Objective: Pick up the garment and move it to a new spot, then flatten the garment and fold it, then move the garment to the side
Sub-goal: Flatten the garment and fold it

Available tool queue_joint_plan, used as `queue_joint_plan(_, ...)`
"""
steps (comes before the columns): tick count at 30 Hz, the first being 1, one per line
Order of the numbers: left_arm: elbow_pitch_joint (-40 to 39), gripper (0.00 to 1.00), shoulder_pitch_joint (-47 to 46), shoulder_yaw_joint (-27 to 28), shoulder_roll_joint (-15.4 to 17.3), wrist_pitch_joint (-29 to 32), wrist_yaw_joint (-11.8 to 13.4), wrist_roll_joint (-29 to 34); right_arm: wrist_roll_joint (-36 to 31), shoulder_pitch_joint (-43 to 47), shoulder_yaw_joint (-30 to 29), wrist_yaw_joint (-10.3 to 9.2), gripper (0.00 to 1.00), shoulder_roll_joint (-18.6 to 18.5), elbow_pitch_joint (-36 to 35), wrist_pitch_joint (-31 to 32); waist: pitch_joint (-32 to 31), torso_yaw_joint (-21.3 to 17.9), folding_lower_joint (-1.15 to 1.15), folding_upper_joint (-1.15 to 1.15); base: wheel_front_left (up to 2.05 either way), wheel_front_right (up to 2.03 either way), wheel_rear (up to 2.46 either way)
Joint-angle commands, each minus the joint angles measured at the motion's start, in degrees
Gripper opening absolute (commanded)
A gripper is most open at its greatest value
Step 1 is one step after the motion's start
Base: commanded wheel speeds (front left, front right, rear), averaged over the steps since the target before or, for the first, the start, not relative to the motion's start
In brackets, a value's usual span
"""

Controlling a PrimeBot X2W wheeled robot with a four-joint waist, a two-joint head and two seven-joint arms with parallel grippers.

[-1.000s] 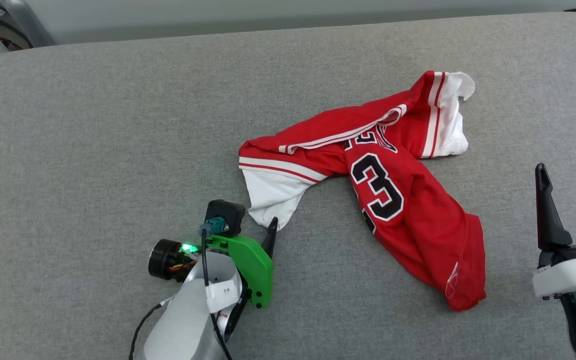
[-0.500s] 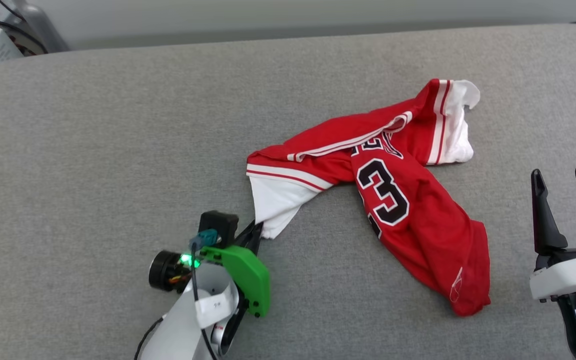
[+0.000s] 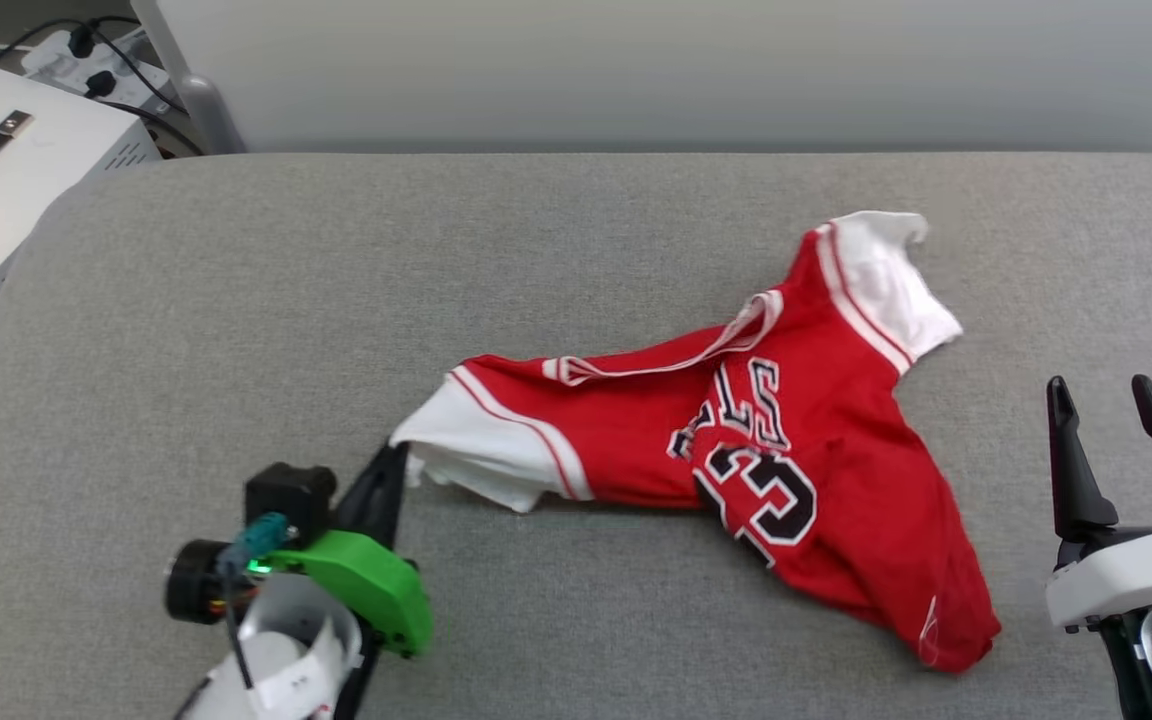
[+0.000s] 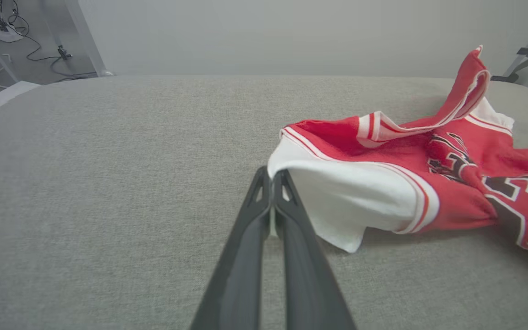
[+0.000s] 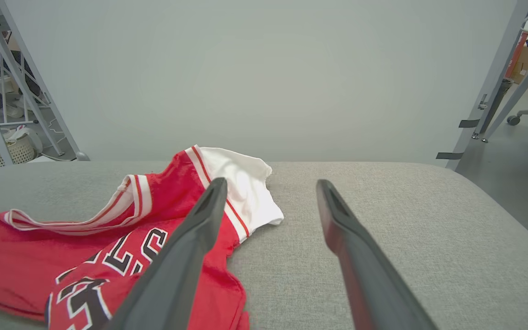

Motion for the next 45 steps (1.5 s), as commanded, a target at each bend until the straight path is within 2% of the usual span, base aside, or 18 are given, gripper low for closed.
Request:
queue_joint_plan(1,-0.93,0.0,0.35,0.91,1.43,0.38,0.7,0.05,-0.29,0.58,0.19,-0.04,1.0,0.19,0.15,0.23,-0.37,0.38,0.0,0.61,0.0,0.0,0.0)
queue_joint_plan(6,-1.49,0.0,-2.84,3.38,4.88,2.17,0.64,-0.46,-0.37,-0.04,0.35,-0.04,1.0,0.41,0.2,1.05,1.2,-0.51,0.0,0.61,0.0,0.0,0.0)
queue_joint_plan(12,5.2,0.0,-8.7,5.25,7.75,5.16,-0.03,-1.5,-0.73,-1.59,0.88,-0.04,1.0,0.69,1.14,1.99,3.71,-1.27,0.0,0.61,0.0,0.0,0.0)
queue_joint_plan(13,7.24,0.4,-9.38,4.71,8.44,6.7,-0.45,-1.22,-0.77,-1.82,1.07,-0.04,1.0,0.72,1.41,2.19,4.09,-1.32,0.0,0.61,0.0,0.0,0.0)
queue_joint_plan(14,8.62,0.87,-10.02,4.63,8.73,7.33,-0.48,-1.16,-0.8,-2.0,1.26,-0.04,1.0,0.7,1.59,2.35,4.39,-1.31,0.0,0.61,0.0,0.0,0.0)
queue_joint_plan(15,10.17,1.0,-10.74,4.94,8.66,7.47,-0.12,-1.38,-0.8,-2.21,1.46,-0.04,1.0,0.68,1.84,2.51,4.63,-1.24,0.0,0.61,0.0,0.0,0.0)
queue_joint_plan(18,13.7,1.0,-11.84,4.48,8.77,6.94,0.14,-0.76,-0.82,-2.67,1.66,-0.04,1.0,0.56,2.52,2.66,5.0,-0.88,0.0,0.61,0.0,0.0,0.0)
queue_joint_plan(22,15.58,1.0,-12.66,4.22,7.36,2.32,0.46,-0.51,-0.8,-2.98,1.26,-0.04,1.0,0.0,3.1,3.09,4.65,0.43,0.0,0.61,0.0,0.0,0.0)
queue_joint_plan(30,11.82,1.0,-11.43,3.08,3.94,-9.31,1.29,0.76,-0.13,-4.12,3.17,-0.04,1.0,-3.84,2.35,7.03,2.67,4.9,0.0,0.61,0.0,0.0,0.0)
queue_joint_plan(34,6.61,1.0,-9.19,1.99,2.27,-11.37,1.38,1.78,0.34,-6.42,6.43,-0.04,1.0,-7.66,2.59,13.24,2.64,7.74,0.0,0.61,0.0,0.0,0.0)
queue_joint_plan(38,0.87,1.0,-6.33,1.33,0.77,-11.94,1.83,2.75,2.93,-10.33,10.36,-0.04,1.0,-11.51,3.89,22.08,3.43,10.35,0.0,0.61,0.0,0.0,0.0)
queue_joint_plan(45,-4.01,1.0,-3.37,-0.51,-1.24,-12.07,1.6,4.18,6.78,-18.72,15.2,-0.04,1.0,-17.8,11.32,36.48,6.18,14.87,0.0,0.61,0.0,0.0,0.0)
